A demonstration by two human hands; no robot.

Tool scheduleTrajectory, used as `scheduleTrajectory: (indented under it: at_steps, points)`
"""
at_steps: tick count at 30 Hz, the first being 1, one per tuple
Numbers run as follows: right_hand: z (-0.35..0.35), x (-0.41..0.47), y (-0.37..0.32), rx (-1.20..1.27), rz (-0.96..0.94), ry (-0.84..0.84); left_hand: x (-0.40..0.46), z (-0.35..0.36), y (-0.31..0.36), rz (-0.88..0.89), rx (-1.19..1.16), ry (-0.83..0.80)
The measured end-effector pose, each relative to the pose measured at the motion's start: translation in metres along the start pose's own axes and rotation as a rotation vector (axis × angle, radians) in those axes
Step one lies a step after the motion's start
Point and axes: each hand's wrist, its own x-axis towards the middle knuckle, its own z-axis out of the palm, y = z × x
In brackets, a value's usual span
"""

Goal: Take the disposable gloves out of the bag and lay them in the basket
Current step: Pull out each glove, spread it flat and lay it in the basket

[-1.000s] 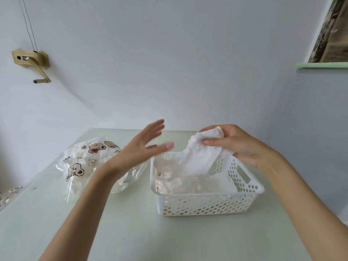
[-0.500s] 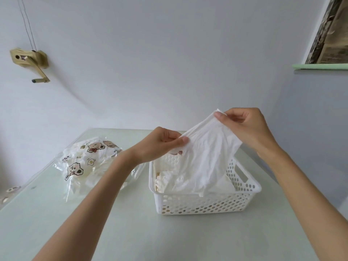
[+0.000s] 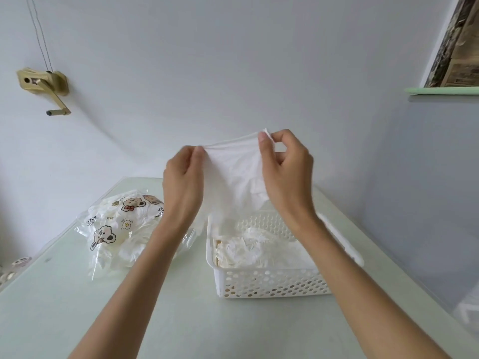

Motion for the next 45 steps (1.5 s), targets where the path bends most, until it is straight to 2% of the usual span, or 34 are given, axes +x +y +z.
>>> scheduleTrajectory:
  at_steps: [2, 4, 8, 11, 14, 18, 20, 25, 29, 31, 33, 36, 37, 39, 42, 45]
  points:
    - [0.009, -0.001, -0.002, 0.167, 0.212, -0.029, 0.002, 0.009, 0.005, 0.010, 0.103, 0.130]
    - [0.009, -0.002, 0.008, 0.255, 0.471, -0.047, 0.002, 0.023, 0.000, 0.034, 0.319, 0.095]
    - [-0.013, -0.010, 0.065, 0.285, 0.911, -0.084, -0.003, 0.058, -0.050, 0.078, 0.804, -0.400]
    - [-0.030, -0.021, 0.108, 0.143, 1.036, -0.286, -0.010, 0.074, -0.081, 0.168, 0.933, -0.649]
    - [-0.042, -0.026, 0.128, -0.070, 0.999, -0.472, -0.014, 0.089, -0.093, 0.276, 1.033, -0.771]
    - [-0.049, -0.027, 0.142, -0.693, 0.594, -0.618, -0.017, 0.102, -0.098, 0.476, 1.236, -0.825]
    - [-0.049, -0.028, 0.144, -0.967, 0.455, -0.651, -0.019, 0.107, -0.100, 0.550, 1.283, -0.830]
    - [-0.043, -0.033, 0.152, -1.299, 0.278, -0.754, -0.015, 0.111, -0.094, 0.664, 1.308, -0.791]
    - [-0.042, -0.031, 0.154, -1.355, 0.240, -0.816, -0.005, 0.107, -0.084, 0.829, 1.257, -0.711]
    - [-0.048, -0.024, 0.145, -1.331, 0.243, -0.762, 0.000, 0.098, -0.075, 0.810, 1.116, -0.679]
    - [-0.059, -0.015, 0.136, -1.248, 0.263, -0.638, -0.001, 0.085, -0.071, 0.700, 0.956, -0.808]
    - [-0.067, -0.008, 0.135, -0.972, 0.359, -0.543, -0.019, 0.067, -0.076, 0.364, 0.847, -1.190]
    - [-0.065, -0.009, 0.137, -0.851, 0.390, -0.595, -0.026, 0.063, -0.081, 0.278, 0.887, -1.293]
    - [-0.056, -0.016, 0.143, -0.746, 0.380, -0.853, -0.034, 0.059, -0.093, 0.229, 1.030, -1.411]
    - [-0.047, -0.028, 0.150, -0.810, 0.432, -1.205, -0.035, 0.055, -0.102, 0.175, 1.179, -1.481]
    - [-0.047, -0.031, 0.155, -0.881, 0.539, -1.378, -0.037, 0.048, -0.102, 0.108, 1.271, -1.536]
